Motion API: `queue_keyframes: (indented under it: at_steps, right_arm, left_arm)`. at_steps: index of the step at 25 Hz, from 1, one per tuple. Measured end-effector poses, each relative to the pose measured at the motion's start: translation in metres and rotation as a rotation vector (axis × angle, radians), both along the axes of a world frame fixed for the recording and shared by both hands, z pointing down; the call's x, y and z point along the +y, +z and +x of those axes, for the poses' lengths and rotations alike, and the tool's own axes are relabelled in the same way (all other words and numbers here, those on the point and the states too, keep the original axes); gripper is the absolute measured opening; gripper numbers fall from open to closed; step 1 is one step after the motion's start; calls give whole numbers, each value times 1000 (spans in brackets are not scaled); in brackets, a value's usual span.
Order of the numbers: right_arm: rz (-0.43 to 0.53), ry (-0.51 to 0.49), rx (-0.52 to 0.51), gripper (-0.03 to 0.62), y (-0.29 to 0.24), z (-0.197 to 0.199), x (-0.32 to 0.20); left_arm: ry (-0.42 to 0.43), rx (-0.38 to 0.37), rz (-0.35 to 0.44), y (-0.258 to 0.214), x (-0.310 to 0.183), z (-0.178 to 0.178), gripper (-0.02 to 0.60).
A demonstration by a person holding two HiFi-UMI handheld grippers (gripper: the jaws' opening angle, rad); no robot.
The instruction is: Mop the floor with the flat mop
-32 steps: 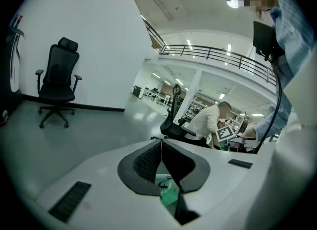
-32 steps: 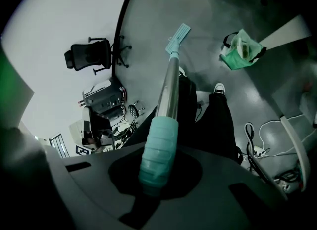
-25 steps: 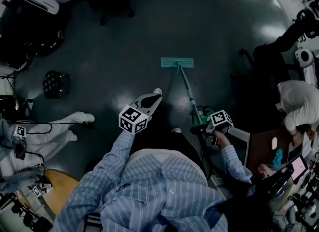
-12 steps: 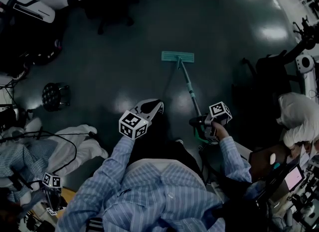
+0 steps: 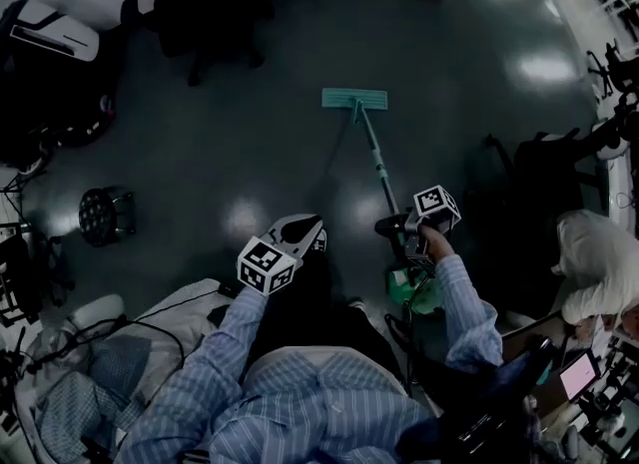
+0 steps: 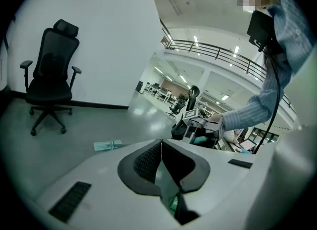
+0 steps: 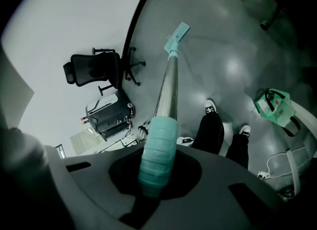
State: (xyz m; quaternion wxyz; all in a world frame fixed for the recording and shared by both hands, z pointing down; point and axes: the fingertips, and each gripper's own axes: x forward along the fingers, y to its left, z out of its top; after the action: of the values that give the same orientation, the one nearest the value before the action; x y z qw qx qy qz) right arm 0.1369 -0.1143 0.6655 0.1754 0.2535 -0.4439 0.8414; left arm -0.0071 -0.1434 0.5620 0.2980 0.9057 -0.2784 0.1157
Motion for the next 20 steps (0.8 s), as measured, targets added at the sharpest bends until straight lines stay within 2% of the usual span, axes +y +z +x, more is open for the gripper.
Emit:
queue_keyframes:
  at_steps: [3, 6, 11, 20]
  right_arm:
    - [3, 18, -3, 11, -2, -16, -56]
    - [16, 27, 5, 11, 8, -16, -105]
    - [45, 84, 11, 9, 26, -12, -184]
    - [71, 84, 75, 9, 51, -25, -301]
  left_arm:
    - [-11, 12, -10, -4, -33, -13, 6]
    - [-29, 19, -14, 1, -53, -14, 6]
    - [-67, 16, -15, 16, -74, -12, 6]
    - [-115, 3, -45, 40, -92, -41, 6]
